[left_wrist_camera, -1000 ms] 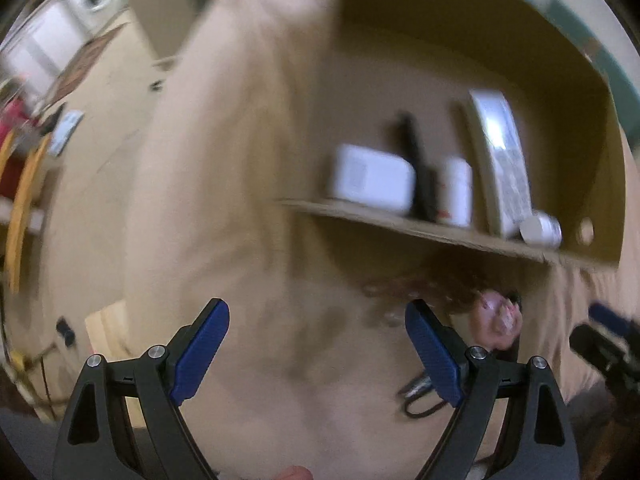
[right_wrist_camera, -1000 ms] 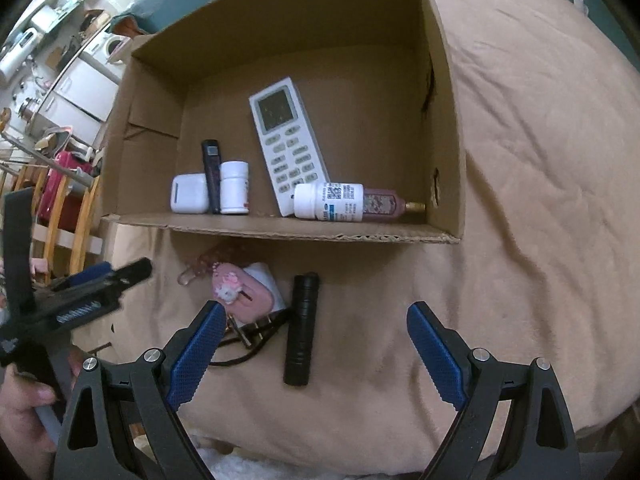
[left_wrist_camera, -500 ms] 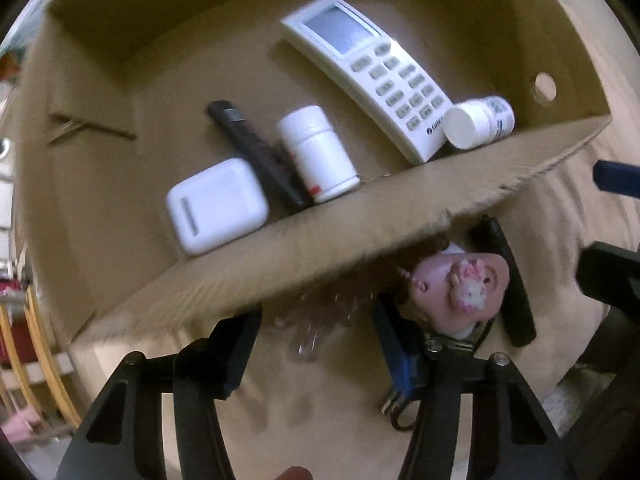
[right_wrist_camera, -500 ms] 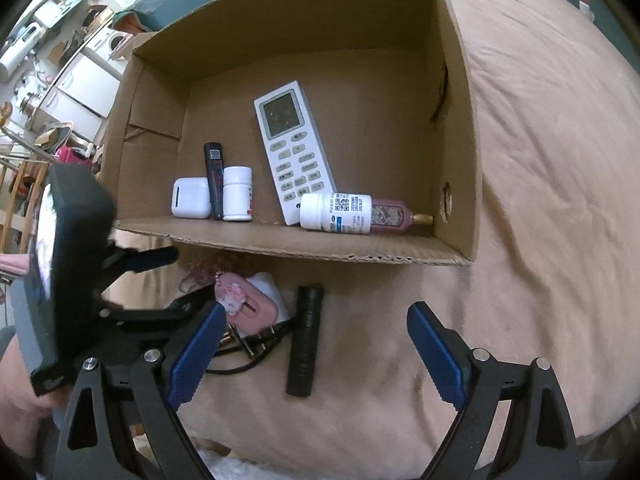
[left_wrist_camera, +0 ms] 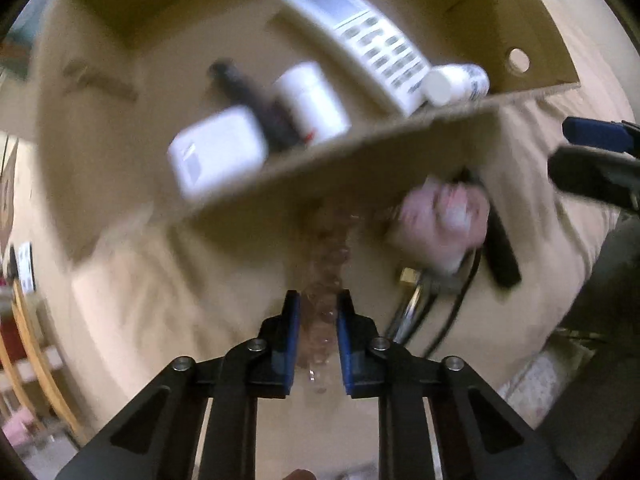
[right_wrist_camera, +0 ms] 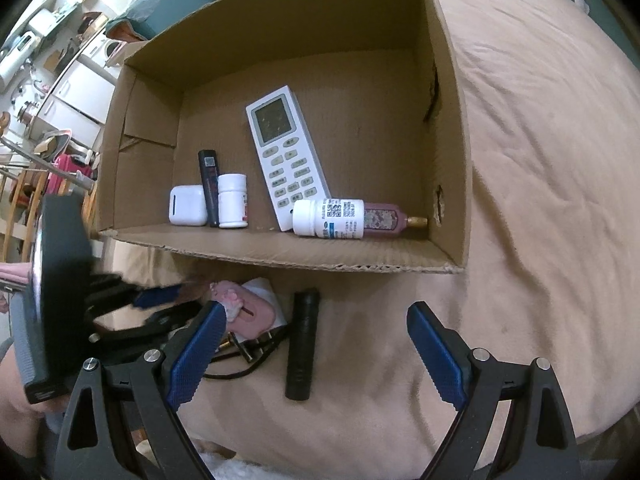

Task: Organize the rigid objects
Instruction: 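Grasp the pink beaded object with the left tool while the right tool grasps the pink Hello Kitty case, then carry the pink beaded object and Hello Kitty case over the box with both tools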

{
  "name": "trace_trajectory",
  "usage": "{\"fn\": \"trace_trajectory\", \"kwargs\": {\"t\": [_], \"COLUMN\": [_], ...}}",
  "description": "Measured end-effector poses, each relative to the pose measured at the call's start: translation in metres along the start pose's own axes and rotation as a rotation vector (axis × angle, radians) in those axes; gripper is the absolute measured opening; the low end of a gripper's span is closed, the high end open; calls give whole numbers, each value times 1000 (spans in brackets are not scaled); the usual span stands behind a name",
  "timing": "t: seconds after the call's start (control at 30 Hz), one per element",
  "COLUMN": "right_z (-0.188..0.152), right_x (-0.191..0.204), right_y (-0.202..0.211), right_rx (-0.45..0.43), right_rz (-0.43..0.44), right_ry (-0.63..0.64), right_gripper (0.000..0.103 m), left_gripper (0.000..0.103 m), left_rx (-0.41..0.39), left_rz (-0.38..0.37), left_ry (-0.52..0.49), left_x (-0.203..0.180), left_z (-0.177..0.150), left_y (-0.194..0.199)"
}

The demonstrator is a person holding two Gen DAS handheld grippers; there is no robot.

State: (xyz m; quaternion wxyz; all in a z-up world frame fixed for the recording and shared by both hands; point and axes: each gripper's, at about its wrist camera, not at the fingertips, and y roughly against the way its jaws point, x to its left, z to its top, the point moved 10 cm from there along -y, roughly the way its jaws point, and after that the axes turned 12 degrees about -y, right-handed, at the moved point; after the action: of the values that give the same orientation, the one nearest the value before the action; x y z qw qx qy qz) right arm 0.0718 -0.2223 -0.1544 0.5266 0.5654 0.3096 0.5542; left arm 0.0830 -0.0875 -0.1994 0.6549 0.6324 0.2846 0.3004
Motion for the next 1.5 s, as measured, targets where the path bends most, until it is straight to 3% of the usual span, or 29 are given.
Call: {"fn": "trace_trajectory", "kwargs": {"t": [0.13,0.27,0.53,0.8,0.83,0.93,1.2,1.5], "right_z": [-5,-13,-17,-28,-29,-35,-39,-40], "right_x": [9,19,37,55,57,59,61,68], "right_y": [-1,-15,-47,-57,-58,-62,-47,-18], "right_rx": [33,123,142,103,96,92,59,14], "right_rz": [58,143,68,-45,-68,-109,-71,-33], "right_ry": [-8,-85,-75,80,104,168,191,191], "right_gripper": [97,97,91,84,80,55,53,53], "left_gripper": [16,16,17,16,16,16,16,16], "left_rx": [52,42,27,27,26,27,10,8], "left_rz": [-44,-89,-29,-7,-8,-10,-11,7], "left_ry": [126,237,228,229,234,245,262,330], "left_x": [10,22,43,37,28,13,10,21], "left_z": [-32,-36,-15,-13,-15,-18,-22,-56], "left_y": [0,-5,-19,-21,-24,-22,-19,-9]}}
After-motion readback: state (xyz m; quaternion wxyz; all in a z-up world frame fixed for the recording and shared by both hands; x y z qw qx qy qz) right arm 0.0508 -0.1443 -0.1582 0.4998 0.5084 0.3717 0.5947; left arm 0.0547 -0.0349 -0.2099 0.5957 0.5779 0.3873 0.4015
